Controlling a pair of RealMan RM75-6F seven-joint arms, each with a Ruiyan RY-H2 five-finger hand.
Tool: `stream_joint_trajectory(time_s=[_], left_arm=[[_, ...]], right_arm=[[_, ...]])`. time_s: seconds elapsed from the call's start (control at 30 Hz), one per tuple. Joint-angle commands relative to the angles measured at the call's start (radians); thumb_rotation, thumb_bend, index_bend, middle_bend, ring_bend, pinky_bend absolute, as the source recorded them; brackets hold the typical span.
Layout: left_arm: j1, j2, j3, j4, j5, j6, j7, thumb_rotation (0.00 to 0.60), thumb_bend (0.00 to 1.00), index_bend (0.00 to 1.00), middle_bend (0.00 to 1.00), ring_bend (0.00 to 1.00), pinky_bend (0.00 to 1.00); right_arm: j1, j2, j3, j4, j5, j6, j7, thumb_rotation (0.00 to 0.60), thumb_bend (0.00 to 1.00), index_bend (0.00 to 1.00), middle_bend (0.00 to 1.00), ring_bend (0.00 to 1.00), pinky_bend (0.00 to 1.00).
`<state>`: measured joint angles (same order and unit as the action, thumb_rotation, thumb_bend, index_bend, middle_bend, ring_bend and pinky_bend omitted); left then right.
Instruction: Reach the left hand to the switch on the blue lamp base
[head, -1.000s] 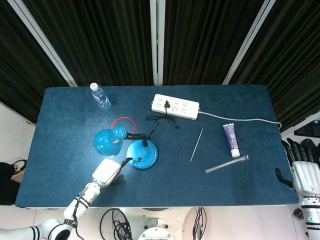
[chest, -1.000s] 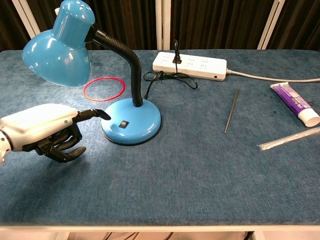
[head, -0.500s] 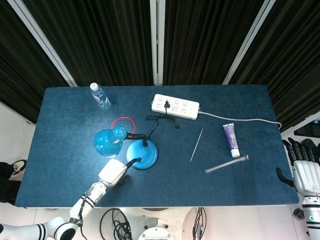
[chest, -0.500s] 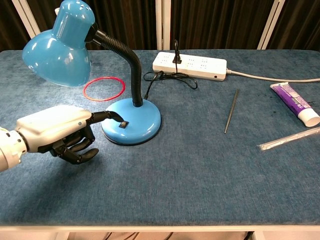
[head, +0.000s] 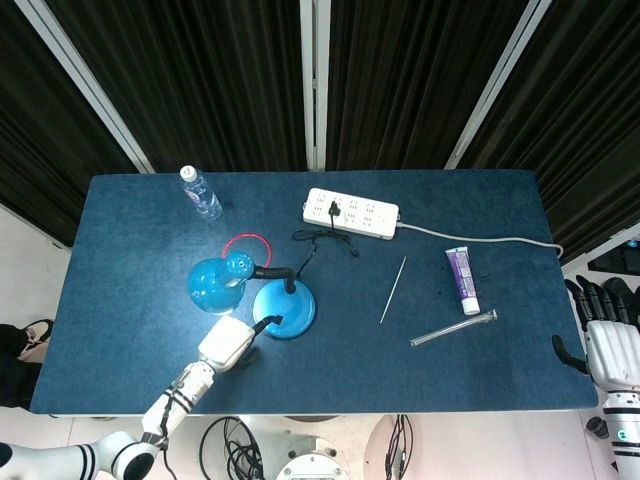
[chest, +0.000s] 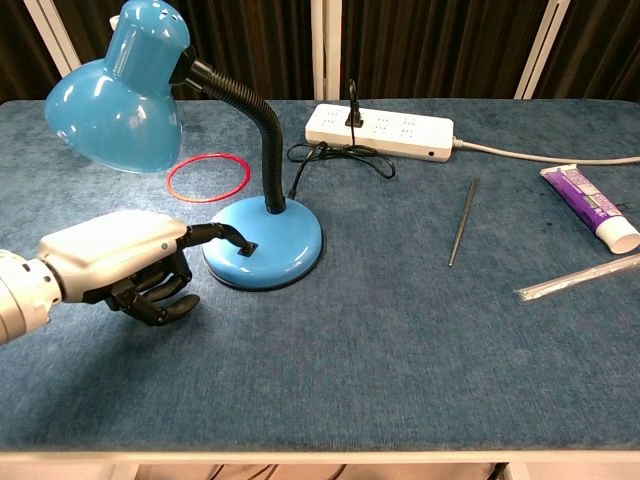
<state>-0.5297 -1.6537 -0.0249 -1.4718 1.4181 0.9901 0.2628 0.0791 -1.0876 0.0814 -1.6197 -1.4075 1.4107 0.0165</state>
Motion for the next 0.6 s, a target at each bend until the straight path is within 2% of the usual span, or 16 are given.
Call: stream_joint_trajectory(time_s=[0.03,0.6], left_arm=[[-0.001,-0.001,0.001,0.002,0.000,0.002,-0.002,0.600,0.46,0.16,0.85,0.81,0.76],[-0.015,-0.018,0.003,0.026,-0.022,-0.003,0.001,0.600,0.46,0.16,0.85,0.81,0.77]], right_arm=[[0.000,0.000,0.001,0.001,0.003,-0.001,0.000,0.600,0.31,0.00,0.00,0.00,0.00],[0.002,-0.004,-0.002,0.004,0.011,-0.015,-0.002,0.600,0.31,0.00,0.00,0.00,0.00]])
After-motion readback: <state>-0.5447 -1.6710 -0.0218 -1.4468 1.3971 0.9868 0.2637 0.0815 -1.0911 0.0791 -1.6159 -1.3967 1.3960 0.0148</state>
